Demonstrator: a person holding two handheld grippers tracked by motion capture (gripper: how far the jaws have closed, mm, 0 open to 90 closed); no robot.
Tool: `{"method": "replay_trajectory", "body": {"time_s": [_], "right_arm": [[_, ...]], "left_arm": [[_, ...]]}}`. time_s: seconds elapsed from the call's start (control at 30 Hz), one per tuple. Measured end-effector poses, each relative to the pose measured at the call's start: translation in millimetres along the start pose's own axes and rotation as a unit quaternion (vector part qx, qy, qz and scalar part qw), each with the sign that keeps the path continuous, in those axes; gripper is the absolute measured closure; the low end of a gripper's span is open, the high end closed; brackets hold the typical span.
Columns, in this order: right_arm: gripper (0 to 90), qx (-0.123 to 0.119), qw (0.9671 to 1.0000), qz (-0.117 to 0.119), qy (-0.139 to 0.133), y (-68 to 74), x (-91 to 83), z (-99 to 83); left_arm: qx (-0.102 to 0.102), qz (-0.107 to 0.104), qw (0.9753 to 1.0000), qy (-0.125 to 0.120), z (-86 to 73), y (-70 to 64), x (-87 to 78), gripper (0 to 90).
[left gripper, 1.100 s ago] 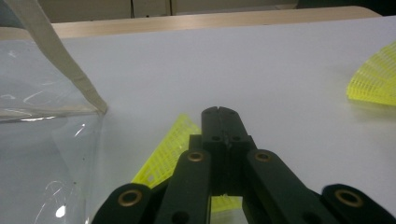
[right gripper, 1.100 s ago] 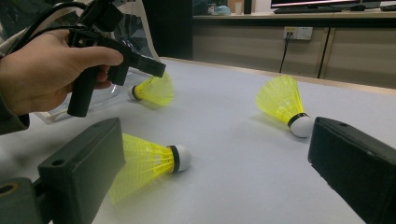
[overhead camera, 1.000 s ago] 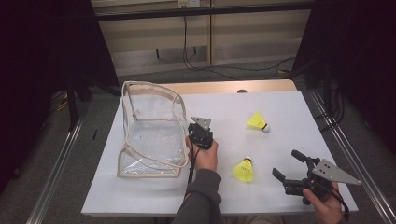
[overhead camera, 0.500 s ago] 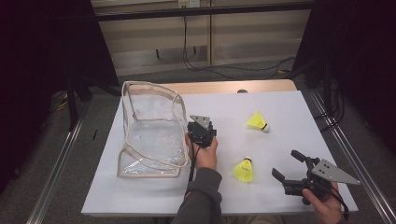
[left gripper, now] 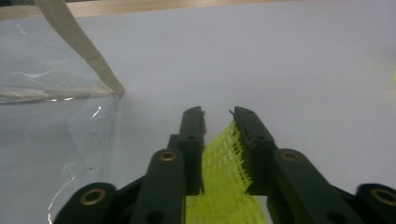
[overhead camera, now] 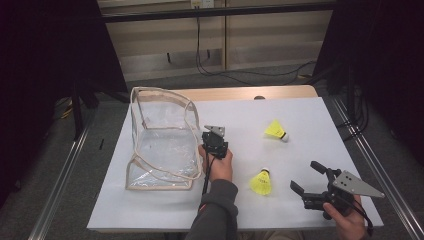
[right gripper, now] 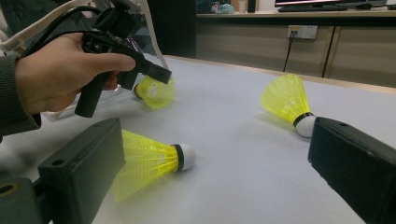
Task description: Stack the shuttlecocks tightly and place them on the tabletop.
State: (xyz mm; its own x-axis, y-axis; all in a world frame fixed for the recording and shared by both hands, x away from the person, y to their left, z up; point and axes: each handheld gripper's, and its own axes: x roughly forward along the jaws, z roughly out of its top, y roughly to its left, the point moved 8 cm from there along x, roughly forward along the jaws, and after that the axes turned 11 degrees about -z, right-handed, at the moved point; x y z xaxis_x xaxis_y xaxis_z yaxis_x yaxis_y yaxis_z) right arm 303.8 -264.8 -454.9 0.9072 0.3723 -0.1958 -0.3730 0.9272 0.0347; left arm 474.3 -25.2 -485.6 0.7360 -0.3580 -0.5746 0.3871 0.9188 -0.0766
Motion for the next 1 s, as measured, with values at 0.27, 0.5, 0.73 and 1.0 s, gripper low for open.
{"method": "replay_trajectory", "body": {"time_s": [0.27,0.5,0.73,1.0], "right_arm": [[3.3,-0.001,1.0,-0.001,-0.003,-0.4,-0.3,0.7],[3.2,0.0,1.0,-0.001,-0.003,-0.2,-0.3,0.9],[3.2,0.0,1.0,-0.002,-0.003,-1.0,-0.2,0.9],[3.3,-0.002,1.0,-0.001,-0.002,-0.5,-0.1,0.6]], "left_arm": [[0.005,-0.007,1.0,-0.001,2.5,-1.3,-4.8,89.6],[0.0,-0.023,0.9994,-0.027,12.8,-5.3,-7.5,89.7],[0.001,-0.04,0.9983,-0.042,19.3,-11.0,-4.5,89.6],[0.012,-0.04,0.9981,-0.046,22.7,-12.6,1.1,89.6]]}}
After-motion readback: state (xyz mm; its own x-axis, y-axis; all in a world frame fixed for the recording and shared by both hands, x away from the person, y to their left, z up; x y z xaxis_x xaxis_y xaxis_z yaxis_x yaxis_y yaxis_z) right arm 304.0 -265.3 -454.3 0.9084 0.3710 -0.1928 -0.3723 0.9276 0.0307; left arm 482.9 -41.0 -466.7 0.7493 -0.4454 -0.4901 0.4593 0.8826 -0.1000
